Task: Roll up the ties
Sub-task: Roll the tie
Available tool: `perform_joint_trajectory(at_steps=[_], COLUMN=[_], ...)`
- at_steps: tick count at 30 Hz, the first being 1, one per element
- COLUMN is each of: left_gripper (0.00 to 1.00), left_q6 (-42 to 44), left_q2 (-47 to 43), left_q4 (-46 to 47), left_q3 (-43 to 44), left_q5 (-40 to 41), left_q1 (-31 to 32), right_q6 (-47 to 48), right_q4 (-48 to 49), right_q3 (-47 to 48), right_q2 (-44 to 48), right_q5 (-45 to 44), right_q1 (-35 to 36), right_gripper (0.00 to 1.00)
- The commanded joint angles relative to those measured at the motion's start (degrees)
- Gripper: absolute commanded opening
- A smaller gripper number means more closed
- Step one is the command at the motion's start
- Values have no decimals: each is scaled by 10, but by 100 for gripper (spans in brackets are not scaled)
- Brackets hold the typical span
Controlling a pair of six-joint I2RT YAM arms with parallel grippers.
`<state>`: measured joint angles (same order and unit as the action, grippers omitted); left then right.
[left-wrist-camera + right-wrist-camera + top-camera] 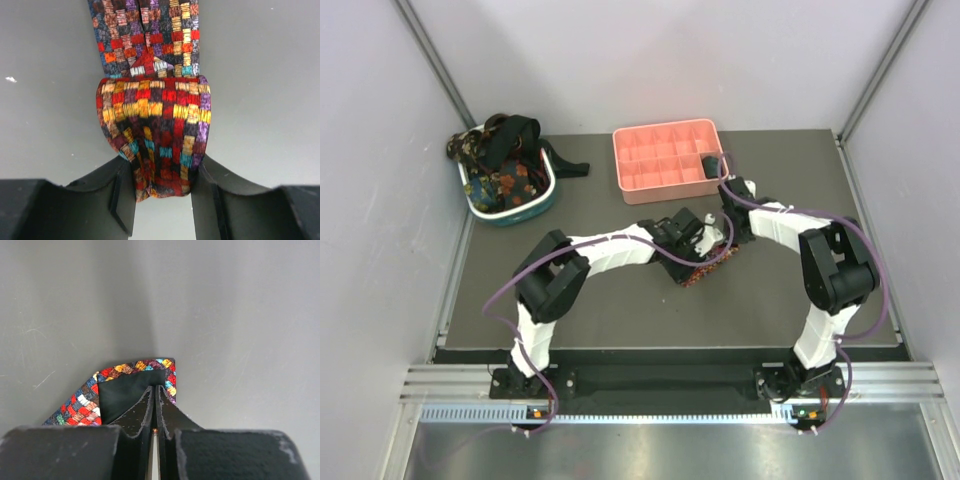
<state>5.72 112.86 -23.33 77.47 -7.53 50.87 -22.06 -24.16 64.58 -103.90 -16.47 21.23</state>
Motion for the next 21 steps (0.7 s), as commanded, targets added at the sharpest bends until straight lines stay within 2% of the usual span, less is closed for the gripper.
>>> perform_joint_trajectory(at_steps=[1, 9, 13, 18, 21], left_gripper=[32, 34, 33, 33, 33], left_q6=[-9, -40, -42, -40, -40], left_q2=[53, 147, 190, 224, 244], left_q4=[-191, -352, -419, -466, -500], left_q3=[62, 198, 272, 340, 372], left_q5=[14, 41, 52, 65, 67], left_q1=[12, 16, 18, 19, 20], right_q6=[12, 20, 17, 5, -3], right_q4=[17, 42, 88, 100, 105], right_q3=[-8, -12, -47, -66, -76], right_q2=[-20, -23, 4, 42, 78], right_q5=[13, 70, 150, 181, 202], right_q1=[-8, -28, -72, -108, -137], right_gripper=[0, 1, 13, 31, 36])
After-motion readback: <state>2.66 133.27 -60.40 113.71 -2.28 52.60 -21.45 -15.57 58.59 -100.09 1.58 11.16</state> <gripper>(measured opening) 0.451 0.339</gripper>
